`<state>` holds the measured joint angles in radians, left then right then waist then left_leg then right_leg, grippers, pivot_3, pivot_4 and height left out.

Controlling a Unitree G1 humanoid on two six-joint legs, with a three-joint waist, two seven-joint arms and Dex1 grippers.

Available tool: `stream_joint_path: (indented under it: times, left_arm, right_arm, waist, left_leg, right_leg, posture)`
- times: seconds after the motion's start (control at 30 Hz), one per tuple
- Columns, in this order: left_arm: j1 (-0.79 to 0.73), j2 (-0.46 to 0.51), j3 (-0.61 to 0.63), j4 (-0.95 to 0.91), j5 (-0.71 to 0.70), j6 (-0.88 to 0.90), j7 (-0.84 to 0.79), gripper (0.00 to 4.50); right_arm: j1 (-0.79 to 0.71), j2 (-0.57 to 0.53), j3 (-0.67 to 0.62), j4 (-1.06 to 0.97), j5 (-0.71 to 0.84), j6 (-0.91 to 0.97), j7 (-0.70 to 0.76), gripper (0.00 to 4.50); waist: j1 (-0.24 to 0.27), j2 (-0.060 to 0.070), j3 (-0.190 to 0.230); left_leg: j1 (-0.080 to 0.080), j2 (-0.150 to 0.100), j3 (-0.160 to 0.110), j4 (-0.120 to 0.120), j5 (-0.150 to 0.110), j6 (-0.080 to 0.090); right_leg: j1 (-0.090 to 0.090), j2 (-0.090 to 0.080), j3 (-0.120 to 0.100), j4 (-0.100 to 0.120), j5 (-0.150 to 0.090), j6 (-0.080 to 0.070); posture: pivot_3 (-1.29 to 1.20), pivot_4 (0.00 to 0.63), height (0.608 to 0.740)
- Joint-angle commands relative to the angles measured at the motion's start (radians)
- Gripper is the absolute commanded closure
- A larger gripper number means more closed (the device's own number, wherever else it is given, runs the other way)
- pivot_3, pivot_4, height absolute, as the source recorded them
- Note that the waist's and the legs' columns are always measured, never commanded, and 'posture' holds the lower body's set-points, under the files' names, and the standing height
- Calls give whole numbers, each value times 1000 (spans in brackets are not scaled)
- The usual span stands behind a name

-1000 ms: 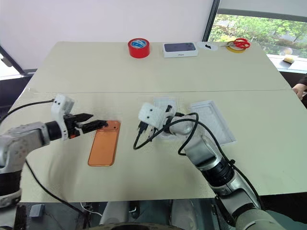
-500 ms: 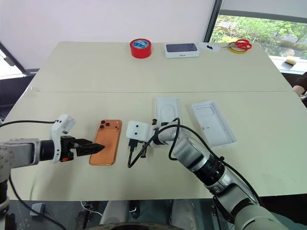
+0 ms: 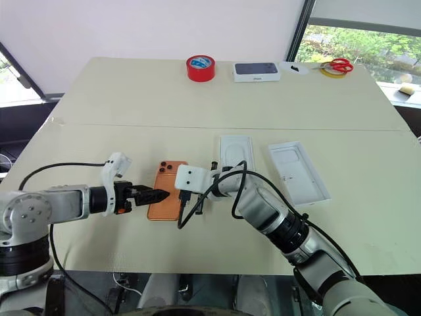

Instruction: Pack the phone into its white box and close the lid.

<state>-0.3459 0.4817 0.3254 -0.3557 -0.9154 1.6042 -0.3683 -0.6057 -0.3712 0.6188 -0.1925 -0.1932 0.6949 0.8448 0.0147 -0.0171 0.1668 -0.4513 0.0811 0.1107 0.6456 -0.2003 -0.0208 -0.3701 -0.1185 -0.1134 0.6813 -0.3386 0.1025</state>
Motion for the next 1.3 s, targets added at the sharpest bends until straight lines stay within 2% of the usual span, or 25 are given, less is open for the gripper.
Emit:
stream_joint_path:
  times: [0.03,0.23,0.33,0.6,0.83,1.17,1.3]
  left_arm:
    - [-22,-65,-70,39,-104,10,3,0]
    - [-41,-62,-50,88,-165,10,28,0]
    - [-45,-36,-88,65,-149,10,27,0]
    - [-71,13,-171,54,62,-18,117,0]
    - [-92,4,-168,28,92,10,104,0]
    - [-84,-147,-79,80,-191,10,148,0]
    - [-92,-150,-52,116,-275,10,207,0]
  right_arm:
    - [2,20,6,-38,4,1,-8,4479]
    - [16,18,0,-51,1,20,-14,4479]
    - [17,19,1,-49,-1,20,-13,4479]
    - [17,14,-1,-45,-7,17,-11,4479]
    - [19,11,-5,-45,-8,20,-9,4479]
    - [12,12,-6,-33,-12,14,-8,4479]
    - [15,10,-10,-36,-15,20,-9,4479]
  waist:
    - [-2,0,0]
    - [-2,0,0]
    - [-3,0,0]
    - [-3,1,0]
    - [-8,1,-1]
    - [-2,1,-1]
    - [-4,-1,1]
  left_leg:
    - [1,0,0,-1,0,0]
    - [4,0,0,-1,0,0]
    - [3,0,0,-1,0,0]
    - [5,0,0,-3,0,0]
    - [7,0,1,-4,0,0]
    - [6,0,0,-4,-1,1]
    - [6,0,0,-4,-1,1]
  right_leg:
    - [1,0,0,0,0,0]
    - [3,0,0,0,0,0]
    - [3,0,0,0,0,0]
    - [3,0,0,0,0,0]
    - [3,0,1,-1,0,0]
    - [4,-1,1,-1,0,0]
    - [4,-1,0,-2,0,0]
  posture:
    - [0,150,730]
    - [0,150,730]
    - [0,150,730]
    - [0,150,730]
    - [0,150,730]
    - [0,150,730]
    - [0,150,730]
